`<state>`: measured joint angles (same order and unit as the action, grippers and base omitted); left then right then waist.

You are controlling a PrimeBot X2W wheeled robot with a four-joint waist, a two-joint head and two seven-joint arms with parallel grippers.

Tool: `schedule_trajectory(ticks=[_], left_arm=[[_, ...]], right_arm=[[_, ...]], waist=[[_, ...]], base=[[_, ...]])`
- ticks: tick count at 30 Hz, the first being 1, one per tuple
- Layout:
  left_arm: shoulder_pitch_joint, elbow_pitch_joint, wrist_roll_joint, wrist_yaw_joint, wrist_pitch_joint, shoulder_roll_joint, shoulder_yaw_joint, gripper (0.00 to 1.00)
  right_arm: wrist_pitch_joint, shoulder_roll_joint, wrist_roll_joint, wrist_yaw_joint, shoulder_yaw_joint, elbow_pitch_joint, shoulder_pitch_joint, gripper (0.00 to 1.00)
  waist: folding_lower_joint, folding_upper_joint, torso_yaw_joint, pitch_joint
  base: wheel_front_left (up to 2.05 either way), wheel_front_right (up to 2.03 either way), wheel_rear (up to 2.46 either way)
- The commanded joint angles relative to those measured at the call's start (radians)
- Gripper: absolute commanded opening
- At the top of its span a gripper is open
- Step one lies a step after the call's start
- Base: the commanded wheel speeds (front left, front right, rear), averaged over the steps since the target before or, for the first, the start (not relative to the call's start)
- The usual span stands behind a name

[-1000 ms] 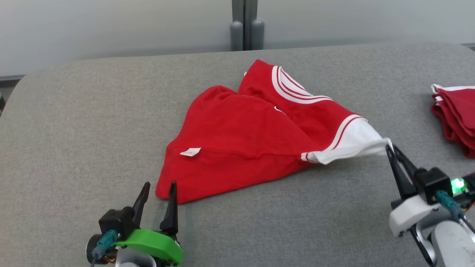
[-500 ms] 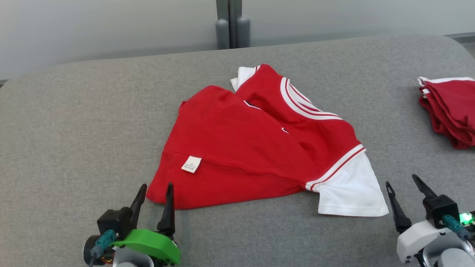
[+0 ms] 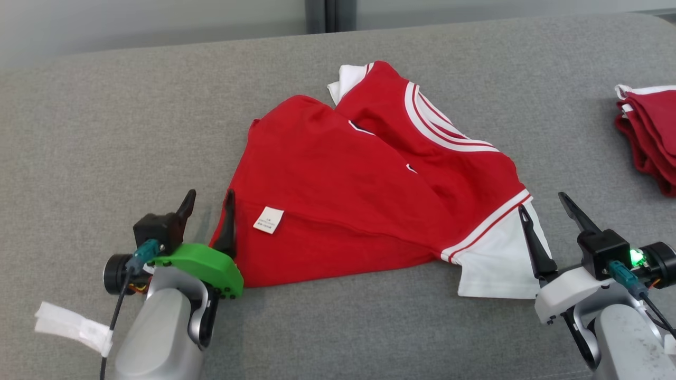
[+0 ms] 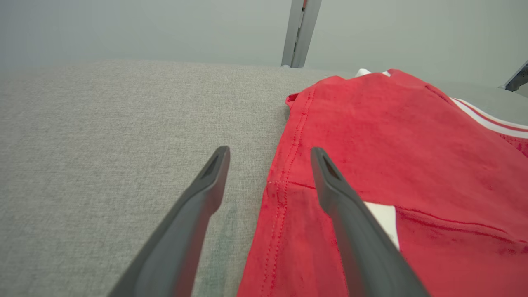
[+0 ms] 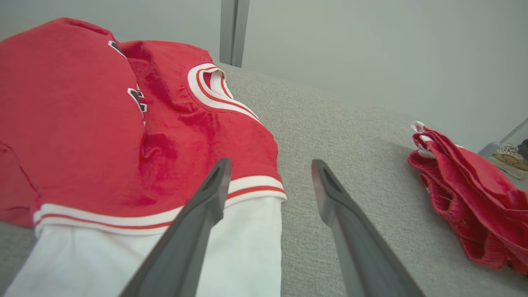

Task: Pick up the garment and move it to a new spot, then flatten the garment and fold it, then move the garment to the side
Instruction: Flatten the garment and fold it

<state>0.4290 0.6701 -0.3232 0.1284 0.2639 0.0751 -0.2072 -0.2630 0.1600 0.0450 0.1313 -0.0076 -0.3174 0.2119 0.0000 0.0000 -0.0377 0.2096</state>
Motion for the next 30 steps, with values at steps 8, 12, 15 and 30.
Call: schedule_trajectory(ticks=[8,12,15,30], left_arm=[[0.142,0.219,-0.090,0.003,0.000,0.027,-0.122,1.00],[0.165,0.270,-0.078,0.003,0.000,0.033,-0.137,1.00],[0.159,0.269,-0.070,0.003,0.000,0.027,-0.144,0.51],[0.167,0.102,-0.052,0.003,0.000,0.030,-0.121,0.00]], right_arm=[[-0.002,-0.001,0.003,-0.001,0.013,-0.001,0.034,1.00],[-0.002,0.003,0.008,-0.001,0.012,-0.005,0.042,1.00],[-0.002,0.004,0.008,-0.001,0.011,-0.008,0.041,1.00],[-0.002,-0.007,-0.006,-0.001,0.003,-0.028,0.033,1.00]], waist=[[0.0000,0.0000,-0.023,0.049],[0.0000,0.0000,-0.031,0.053],[0.0000,0.0000,-0.032,0.051],[0.0000,0.0000,-0.013,0.015]], base=[[0.00,0.00,0.00],[0.00,0.00,0.00],[0.00,0.00,0.00],[0.00,0.00,0.00]])
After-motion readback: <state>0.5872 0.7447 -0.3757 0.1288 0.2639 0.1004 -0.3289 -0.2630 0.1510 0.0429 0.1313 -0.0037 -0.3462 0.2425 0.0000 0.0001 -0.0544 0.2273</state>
